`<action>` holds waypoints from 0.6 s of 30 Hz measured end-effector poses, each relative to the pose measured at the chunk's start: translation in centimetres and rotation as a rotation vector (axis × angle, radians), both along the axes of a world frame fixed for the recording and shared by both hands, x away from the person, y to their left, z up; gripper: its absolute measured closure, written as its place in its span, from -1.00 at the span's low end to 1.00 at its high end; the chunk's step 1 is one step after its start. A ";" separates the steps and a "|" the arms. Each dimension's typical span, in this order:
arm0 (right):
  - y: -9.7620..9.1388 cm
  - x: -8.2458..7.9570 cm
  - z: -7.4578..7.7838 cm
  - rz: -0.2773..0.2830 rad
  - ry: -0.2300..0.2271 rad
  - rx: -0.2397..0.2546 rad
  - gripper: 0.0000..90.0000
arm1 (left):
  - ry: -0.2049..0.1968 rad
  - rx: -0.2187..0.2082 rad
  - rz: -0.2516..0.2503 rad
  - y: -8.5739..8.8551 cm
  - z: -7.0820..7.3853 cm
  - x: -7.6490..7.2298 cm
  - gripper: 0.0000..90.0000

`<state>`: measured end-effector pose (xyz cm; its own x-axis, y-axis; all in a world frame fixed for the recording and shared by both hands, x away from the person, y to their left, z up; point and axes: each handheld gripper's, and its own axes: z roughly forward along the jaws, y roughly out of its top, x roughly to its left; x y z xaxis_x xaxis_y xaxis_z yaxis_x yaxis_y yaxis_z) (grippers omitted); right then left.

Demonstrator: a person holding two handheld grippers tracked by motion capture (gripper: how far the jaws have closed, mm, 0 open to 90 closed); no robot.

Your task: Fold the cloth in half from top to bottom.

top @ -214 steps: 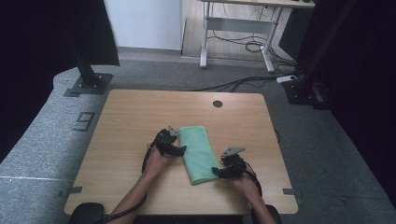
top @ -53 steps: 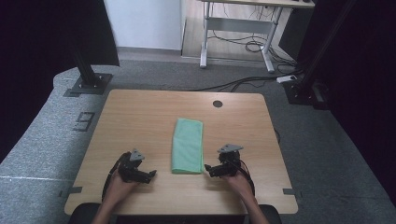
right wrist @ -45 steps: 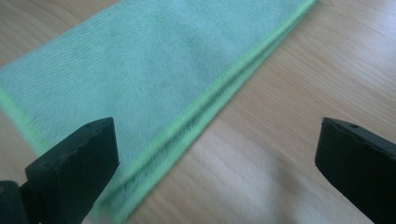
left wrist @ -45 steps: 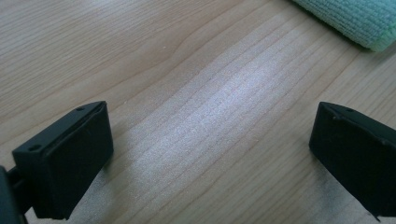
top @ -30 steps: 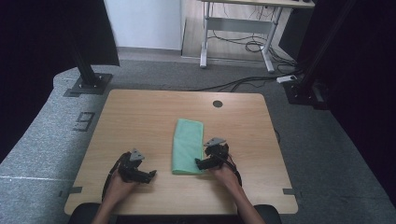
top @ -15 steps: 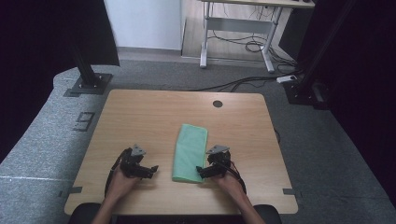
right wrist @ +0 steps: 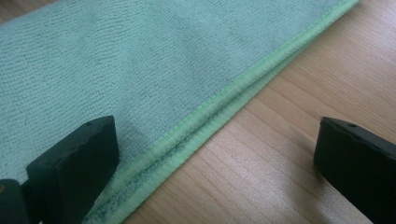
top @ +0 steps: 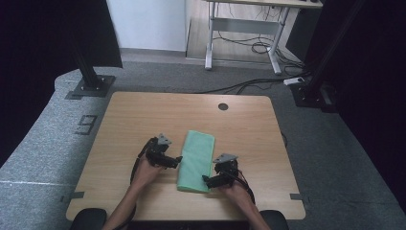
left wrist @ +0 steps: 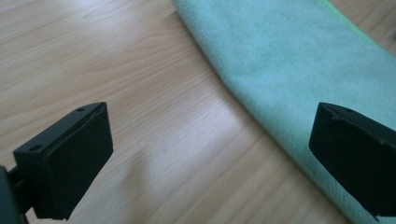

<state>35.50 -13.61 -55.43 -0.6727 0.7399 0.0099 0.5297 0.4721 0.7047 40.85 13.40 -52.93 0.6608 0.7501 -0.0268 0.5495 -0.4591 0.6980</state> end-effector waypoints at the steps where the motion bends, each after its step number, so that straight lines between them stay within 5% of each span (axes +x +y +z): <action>1: 0.0 0.0 0.0 0.001 0.000 0.000 -1.00 | 0.003 0.010 -0.006 -0.3 -0.2 0.1 -1.00; 6: -0.1 -0.5 0.0 0.006 -0.004 0.004 -1.00 | 0.015 0.084 -0.014 -0.7 -1.5 -0.1 -1.00; 9: -0.1 -0.6 0.0 0.004 -0.007 0.005 -0.97 | 0.034 0.061 -0.001 -0.5 -1.7 -0.1 -1.00; 18: 0.3 -1.7 0.1 0.031 -0.002 0.004 -0.92 | 0.037 0.083 -0.010 0.0 -1.6 -1.7 -1.00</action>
<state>33.81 -13.32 -55.34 -0.6951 0.7188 0.0113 0.5135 0.4855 0.7075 39.15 13.42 -54.50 0.6678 0.7442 0.0106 0.5694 -0.5200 0.6367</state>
